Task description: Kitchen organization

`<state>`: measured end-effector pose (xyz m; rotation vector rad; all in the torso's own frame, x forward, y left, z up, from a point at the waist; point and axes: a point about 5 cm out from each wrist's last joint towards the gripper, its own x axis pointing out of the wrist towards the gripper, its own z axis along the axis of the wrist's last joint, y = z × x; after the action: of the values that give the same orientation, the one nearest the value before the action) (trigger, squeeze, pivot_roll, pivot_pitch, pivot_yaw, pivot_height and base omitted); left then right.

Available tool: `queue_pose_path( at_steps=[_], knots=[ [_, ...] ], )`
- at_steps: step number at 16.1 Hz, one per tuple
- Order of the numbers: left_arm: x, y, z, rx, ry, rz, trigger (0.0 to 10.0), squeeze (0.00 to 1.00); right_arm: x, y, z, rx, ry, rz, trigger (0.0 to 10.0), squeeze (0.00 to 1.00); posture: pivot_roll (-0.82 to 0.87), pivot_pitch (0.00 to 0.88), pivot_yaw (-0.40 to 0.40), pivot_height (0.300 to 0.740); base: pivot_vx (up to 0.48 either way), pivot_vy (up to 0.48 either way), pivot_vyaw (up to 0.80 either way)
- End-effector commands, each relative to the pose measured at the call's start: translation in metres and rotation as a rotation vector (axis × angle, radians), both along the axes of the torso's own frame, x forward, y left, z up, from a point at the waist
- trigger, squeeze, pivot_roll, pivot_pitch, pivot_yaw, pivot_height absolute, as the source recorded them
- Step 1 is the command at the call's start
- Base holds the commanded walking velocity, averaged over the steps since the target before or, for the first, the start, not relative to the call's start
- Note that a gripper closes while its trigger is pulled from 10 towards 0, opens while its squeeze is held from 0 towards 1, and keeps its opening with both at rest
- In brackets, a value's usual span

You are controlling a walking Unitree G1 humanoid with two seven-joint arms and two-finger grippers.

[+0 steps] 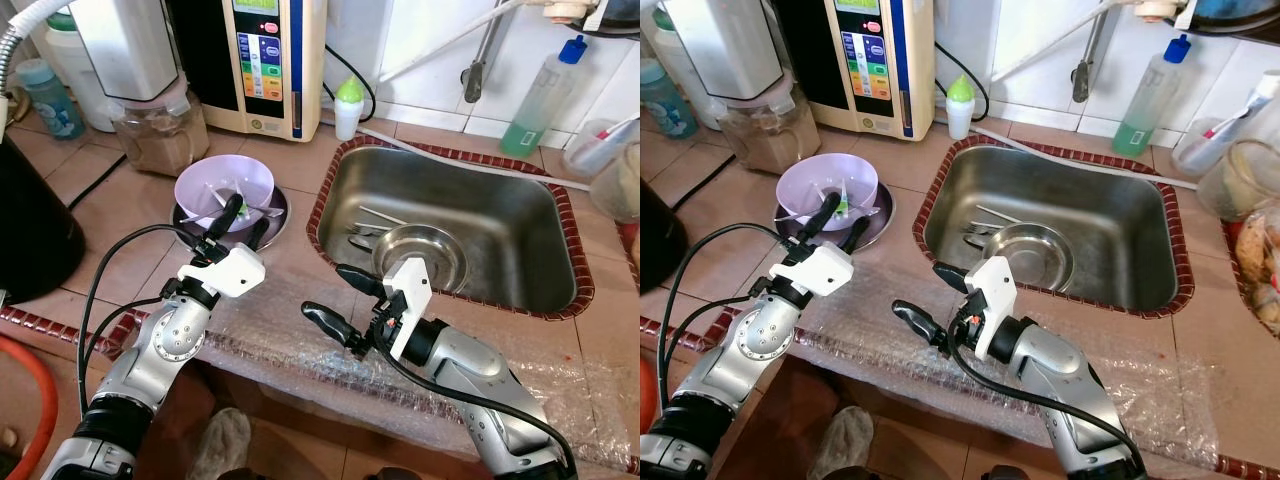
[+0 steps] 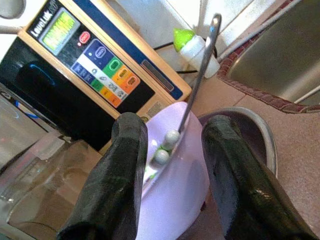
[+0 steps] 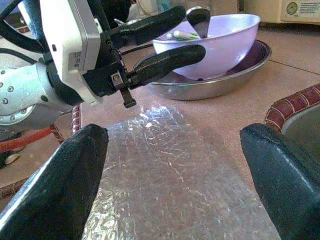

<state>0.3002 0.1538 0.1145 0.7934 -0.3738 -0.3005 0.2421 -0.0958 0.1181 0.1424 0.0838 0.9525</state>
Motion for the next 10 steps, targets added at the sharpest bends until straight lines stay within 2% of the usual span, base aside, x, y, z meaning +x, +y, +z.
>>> queue_pose_path(
  at_steps=[1,10],
  knots=[
    [0.0021,-0.0008,0.0024,0.006,-0.02,-0.006,0.0,0.0,-0.0005,-0.0019,0.0034,-0.002,-0.012,-0.003,10.0,0.0,-0.09,0.062,0.023,0.74,0.0,0.0,0.0],
    [0.0035,0.0035,0.0001,0.001,-0.031,0.002,0.0,0.0,0.0003,-0.0018,0.0031,-0.005,-0.014,-0.001,10.0,0.0,-0.08,0.057,0.021,0.74,0.0,0.0,0.0]
  ],
)
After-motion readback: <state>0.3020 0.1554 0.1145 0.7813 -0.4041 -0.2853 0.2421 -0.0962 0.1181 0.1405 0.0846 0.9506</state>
